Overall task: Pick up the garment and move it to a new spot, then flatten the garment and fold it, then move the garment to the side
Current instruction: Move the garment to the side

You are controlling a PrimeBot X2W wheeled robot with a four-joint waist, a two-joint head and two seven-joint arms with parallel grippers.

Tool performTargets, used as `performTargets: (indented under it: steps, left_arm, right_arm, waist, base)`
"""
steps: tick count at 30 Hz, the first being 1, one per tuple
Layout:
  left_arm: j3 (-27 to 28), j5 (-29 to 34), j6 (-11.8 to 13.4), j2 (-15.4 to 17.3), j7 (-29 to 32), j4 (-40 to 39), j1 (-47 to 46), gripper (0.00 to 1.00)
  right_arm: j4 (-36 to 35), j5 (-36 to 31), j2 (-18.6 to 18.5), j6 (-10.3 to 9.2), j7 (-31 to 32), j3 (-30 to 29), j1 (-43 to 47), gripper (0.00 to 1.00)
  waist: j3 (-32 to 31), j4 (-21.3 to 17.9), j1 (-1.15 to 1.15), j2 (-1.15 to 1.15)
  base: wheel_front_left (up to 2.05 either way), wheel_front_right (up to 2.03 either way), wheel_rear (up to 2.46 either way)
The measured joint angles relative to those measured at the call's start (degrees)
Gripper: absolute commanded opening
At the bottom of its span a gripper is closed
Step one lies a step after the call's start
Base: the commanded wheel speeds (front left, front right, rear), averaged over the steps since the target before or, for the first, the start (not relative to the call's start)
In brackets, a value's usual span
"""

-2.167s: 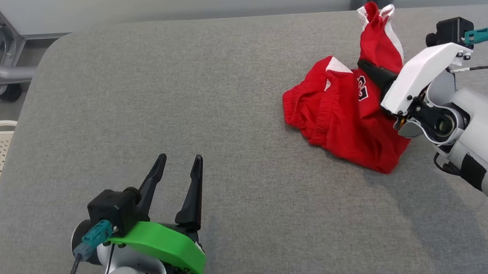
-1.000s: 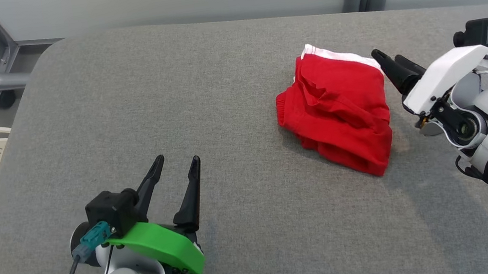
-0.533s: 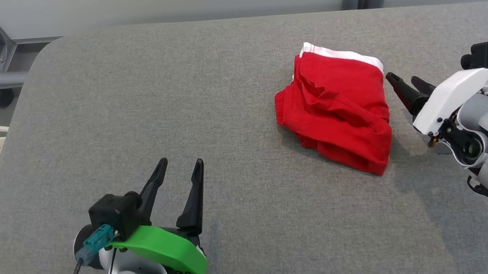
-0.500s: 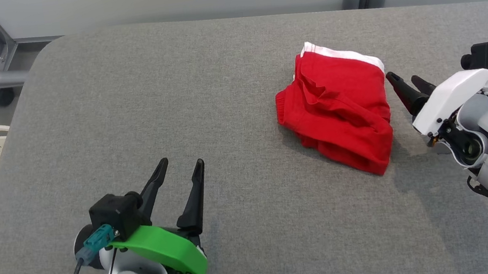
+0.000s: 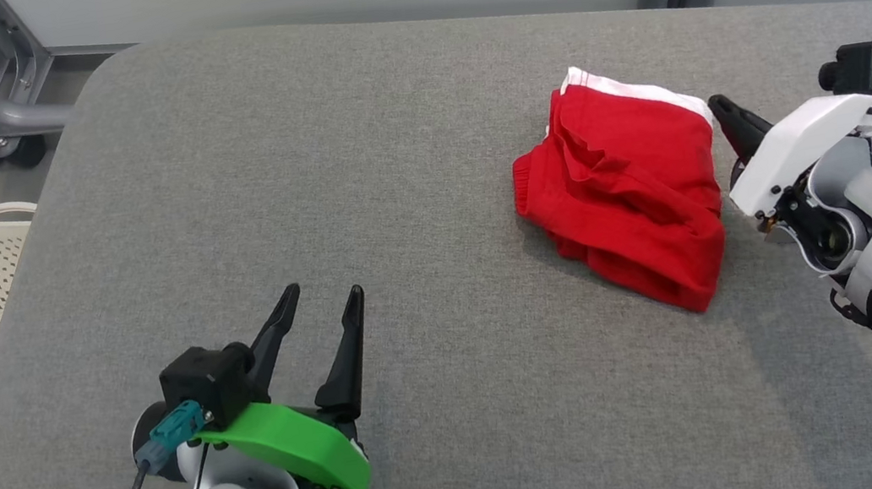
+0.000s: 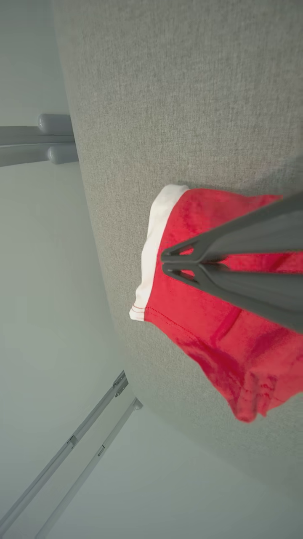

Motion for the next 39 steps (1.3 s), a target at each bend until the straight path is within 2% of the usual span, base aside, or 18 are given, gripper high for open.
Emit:
performTargets:
  steps: [5, 18, 25, 32, 35, 39]
  left_arm:
    - [-0.1, -0.1, 0.0, -0.1, 0.0, 0.2, 0.0, 1.0]
    - [-0.4, -0.4, 0.0, -0.3, 0.0, 0.4, 0.3, 1.0]
    - [-0.4, -0.6, 0.1, -0.2, 0.0, 0.4, 0.9, 1.0]
    - [-0.3, -0.7, 0.2, -0.1, 0.0, 0.4, 0.9, 1.0]
    - [-0.3, -0.7, 0.4, 0.1, 0.0, 0.3, 0.9, 1.0]
    - [-0.4, -0.7, 0.7, 0.3, 0.0, 0.2, 1.2, 1.0]
  right_arm:
    - [0.7, -0.1, 1.2, 0.01, 2.6, 1.3, -0.1, 0.0]
    - [0.4, 5.4, 5.1, 0.0, 12.4, 2.1, 1.9, 0.0]
    - [-3.3, 6.4, 9.1, 0.0, 14.7, 4.0, 4.9, 0.0]
    - [-5.9, 6.9, 12.6, 0.0, 14.4, 4.9, 6.1, 0.0]
    - [-8.6, 7.2, 12.3, 0.0, 13.5, 4.6, 6.0, 0.0]
    - [-11.6, 6.9, 10.1, 0.0, 12.2, 4.4, 6.0, 0.0]
  waist:
    - [-0.5, 0.6, 0.0, 0.0]
    - [-1.6, 2.3, 0.0, 0.0]
    - [-2.1, 2.7, 0.0, 0.0]
    - [-2.0, 2.0, 0.0, 0.0]
    - [-2.1, 1.6, 0.0, 0.0]
    - [-2.7, 1.0, 0.0, 0.0]
  base:
    - [0.0, 0.0, 0.0]
    - [0.0, 0.0, 0.0]
    - [0.0, 0.0, 0.0]
    - [0.0, 0.0, 0.0]
    - [0.0, 0.0, 0.0]
    - [0.0, 0.0, 0.0]
